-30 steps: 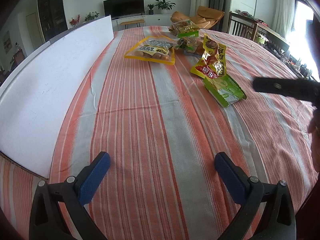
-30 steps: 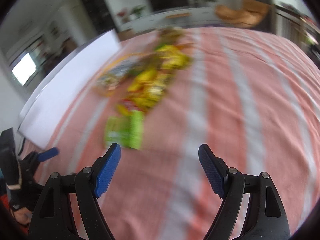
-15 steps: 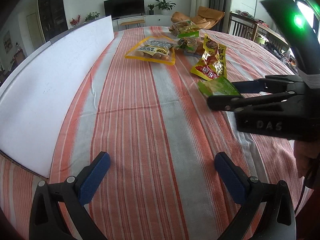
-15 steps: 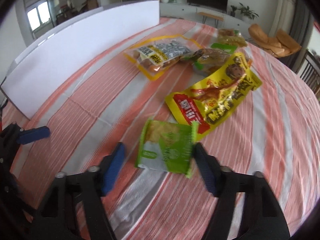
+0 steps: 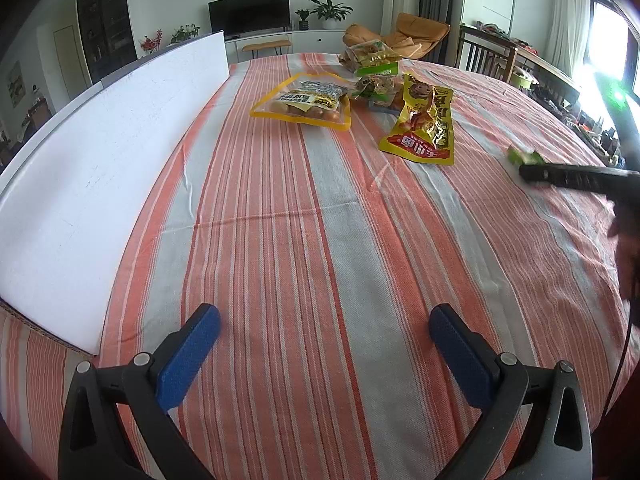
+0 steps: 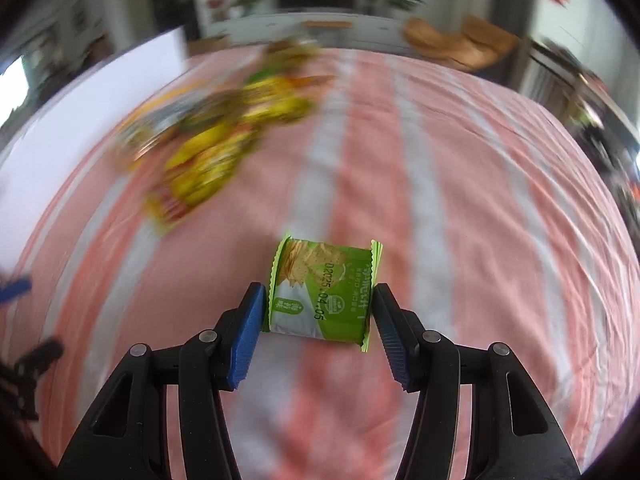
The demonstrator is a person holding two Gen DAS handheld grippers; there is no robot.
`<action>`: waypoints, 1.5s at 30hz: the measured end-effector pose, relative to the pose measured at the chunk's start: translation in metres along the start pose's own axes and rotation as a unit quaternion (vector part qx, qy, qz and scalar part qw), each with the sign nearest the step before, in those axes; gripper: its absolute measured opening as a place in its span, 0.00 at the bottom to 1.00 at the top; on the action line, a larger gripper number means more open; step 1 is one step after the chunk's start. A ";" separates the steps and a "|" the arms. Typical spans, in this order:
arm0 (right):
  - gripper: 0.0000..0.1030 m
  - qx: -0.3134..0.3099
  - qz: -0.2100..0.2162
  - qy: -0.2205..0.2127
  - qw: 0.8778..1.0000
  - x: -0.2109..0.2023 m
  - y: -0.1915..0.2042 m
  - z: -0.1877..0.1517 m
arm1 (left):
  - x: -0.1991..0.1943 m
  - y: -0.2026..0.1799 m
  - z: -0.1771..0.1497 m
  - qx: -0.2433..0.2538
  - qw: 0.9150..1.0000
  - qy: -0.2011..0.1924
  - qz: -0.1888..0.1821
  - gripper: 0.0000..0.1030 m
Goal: Organize snacks
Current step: 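Grasp the green chip packet with the right tool and lift it, then set the green chip packet down on the cloth and open the right tool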
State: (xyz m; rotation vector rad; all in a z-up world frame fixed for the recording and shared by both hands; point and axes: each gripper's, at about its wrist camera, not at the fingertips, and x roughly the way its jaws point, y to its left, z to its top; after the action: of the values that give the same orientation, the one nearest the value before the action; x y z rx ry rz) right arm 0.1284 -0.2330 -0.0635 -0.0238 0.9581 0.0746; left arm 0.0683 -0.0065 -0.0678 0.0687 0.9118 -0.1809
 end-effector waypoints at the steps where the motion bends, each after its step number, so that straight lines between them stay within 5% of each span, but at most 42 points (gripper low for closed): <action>1: 0.56 0.014 -0.005 -0.004 1.000 0.003 -0.010 0.004 | 0.000 0.000 0.000 0.000 1.000 0.000 0.000 1.00; 6: 0.58 0.044 -0.020 -0.025 0.998 0.011 -0.039 0.015 | 0.000 0.000 0.000 0.000 1.000 0.000 0.000 1.00; 15: 0.75 0.024 -0.024 -0.017 0.999 0.015 -0.029 0.014 | 0.001 0.000 0.000 0.000 1.000 -0.001 0.000 1.00; 45: 0.77 0.022 -0.025 -0.016 0.999 0.014 -0.031 0.010 | 0.001 0.000 0.000 -0.001 1.000 -0.002 0.000 1.00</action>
State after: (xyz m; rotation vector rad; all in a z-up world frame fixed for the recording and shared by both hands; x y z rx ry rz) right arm 0.1469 -0.2621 -0.0694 -0.0057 0.9264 0.0065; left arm 0.0688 -0.0070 -0.0686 0.0673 0.9084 -0.1801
